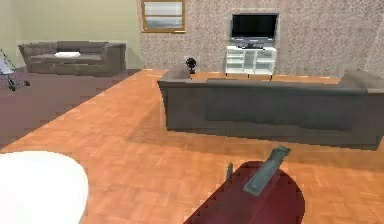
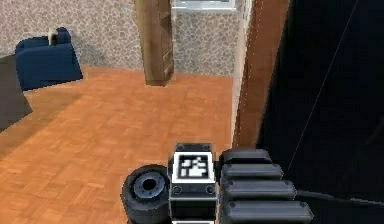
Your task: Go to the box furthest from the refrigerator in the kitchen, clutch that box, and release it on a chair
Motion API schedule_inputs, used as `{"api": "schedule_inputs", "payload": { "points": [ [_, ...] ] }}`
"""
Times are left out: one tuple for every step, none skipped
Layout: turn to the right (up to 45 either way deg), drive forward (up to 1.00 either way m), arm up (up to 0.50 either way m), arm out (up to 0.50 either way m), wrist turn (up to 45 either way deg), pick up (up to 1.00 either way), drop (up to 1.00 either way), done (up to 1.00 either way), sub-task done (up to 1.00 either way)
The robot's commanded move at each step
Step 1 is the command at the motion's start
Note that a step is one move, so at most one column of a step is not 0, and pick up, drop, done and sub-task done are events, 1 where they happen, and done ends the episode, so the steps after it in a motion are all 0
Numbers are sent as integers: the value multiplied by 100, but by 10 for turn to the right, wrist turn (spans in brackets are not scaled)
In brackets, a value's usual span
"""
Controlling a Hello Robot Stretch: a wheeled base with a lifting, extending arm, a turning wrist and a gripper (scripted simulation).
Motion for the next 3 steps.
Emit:
{"api": "schedule_inputs", "payload": {
  "points": [
    [-30, 0, 0, 0, 0, 0, 0, 0, 0],
    [0, 75, 0, 0, 0, 0, 0, 0, 0],
    [450, 0, 0, 0, 0, 0, 0, 0, 0]
  ]
}}
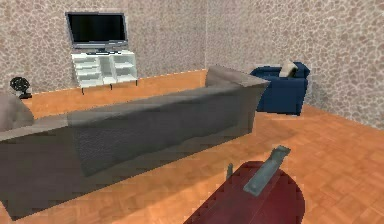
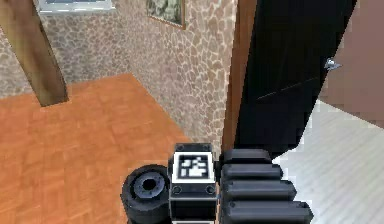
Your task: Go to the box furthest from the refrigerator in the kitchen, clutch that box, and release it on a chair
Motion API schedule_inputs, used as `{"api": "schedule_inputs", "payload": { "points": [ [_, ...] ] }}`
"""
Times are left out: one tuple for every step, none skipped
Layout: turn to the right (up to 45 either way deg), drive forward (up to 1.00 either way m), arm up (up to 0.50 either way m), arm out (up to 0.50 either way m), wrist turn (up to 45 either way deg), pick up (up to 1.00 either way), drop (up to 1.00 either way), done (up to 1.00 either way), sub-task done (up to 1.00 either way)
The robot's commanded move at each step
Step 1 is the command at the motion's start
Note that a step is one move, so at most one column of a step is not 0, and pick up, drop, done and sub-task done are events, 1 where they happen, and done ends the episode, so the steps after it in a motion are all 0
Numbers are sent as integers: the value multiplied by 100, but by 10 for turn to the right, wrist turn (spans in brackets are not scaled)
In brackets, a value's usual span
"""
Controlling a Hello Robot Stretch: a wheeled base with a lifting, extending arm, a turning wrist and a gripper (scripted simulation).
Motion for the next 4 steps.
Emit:
{"api": "schedule_inputs", "payload": {
  "points": [
    [150, 0, 0, 0, 0, 0, 0, 0, 0],
    [0, 30, 0, 0, 0, 0, 0, 0, 0],
    [-450, 0, 0, 0, 0, 0, 0, 0, 0],
    [-420, 0, 0, 0, 0, 0, 0, 0, 0]
  ]
}}
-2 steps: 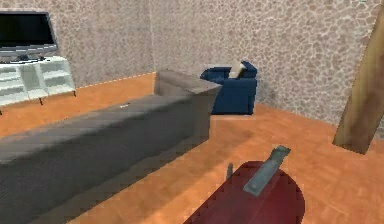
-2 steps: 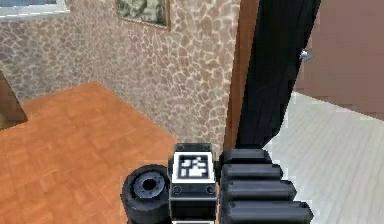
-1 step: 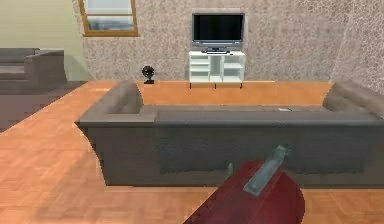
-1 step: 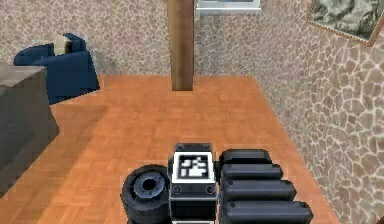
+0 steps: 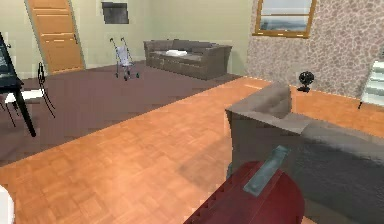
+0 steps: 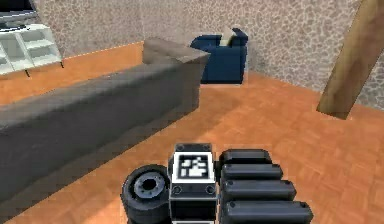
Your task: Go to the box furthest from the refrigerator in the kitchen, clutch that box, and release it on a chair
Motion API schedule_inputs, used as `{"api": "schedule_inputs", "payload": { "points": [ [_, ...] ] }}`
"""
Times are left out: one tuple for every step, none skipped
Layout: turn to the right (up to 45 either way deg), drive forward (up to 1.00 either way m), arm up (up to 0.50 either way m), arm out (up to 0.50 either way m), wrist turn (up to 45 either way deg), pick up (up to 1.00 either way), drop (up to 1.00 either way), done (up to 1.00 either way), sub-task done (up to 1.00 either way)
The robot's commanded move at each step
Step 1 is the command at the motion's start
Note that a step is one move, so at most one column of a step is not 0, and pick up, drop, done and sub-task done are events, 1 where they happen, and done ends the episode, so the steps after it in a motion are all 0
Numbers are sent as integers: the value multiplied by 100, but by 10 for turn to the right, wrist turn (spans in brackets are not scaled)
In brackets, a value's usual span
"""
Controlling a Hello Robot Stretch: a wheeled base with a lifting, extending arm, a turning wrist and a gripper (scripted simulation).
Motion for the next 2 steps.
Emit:
{"api": "schedule_inputs", "payload": {
  "points": [
    [0, 65, 0, 0, 0, 0, 0, 0, 0],
    [-330, 0, 0, 0, 0, 0, 0, 0, 0]
  ]
}}
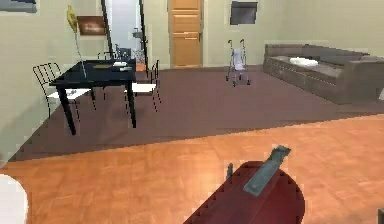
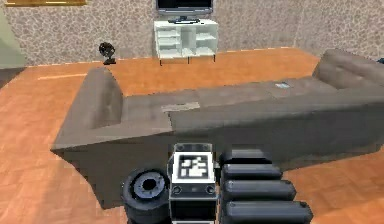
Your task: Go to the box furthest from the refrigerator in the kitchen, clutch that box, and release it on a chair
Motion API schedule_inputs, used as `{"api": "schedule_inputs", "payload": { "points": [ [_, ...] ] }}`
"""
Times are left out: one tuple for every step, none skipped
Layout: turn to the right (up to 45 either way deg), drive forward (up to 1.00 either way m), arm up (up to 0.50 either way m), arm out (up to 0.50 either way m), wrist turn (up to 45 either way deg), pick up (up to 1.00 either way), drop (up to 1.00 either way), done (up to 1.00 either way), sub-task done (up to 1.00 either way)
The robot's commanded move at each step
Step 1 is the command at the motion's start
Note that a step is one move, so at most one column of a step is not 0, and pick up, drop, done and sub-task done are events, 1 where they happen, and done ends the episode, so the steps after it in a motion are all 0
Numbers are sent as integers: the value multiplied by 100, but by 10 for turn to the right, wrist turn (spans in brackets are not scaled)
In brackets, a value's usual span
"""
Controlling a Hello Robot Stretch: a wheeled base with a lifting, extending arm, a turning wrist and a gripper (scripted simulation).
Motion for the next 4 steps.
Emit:
{"api": "schedule_inputs", "payload": {
  "points": [
    [0, 100, 0, 0, 0, 0, 0, 0, 0],
    [0, 100, 0, 0, 0, 0, 0, 0, 0],
    [0, 100, 0, 0, 0, 0, 0, 0, 0],
    [-150, 0, 0, 0, 0, 0, 0, 0, 0]
  ]
}}
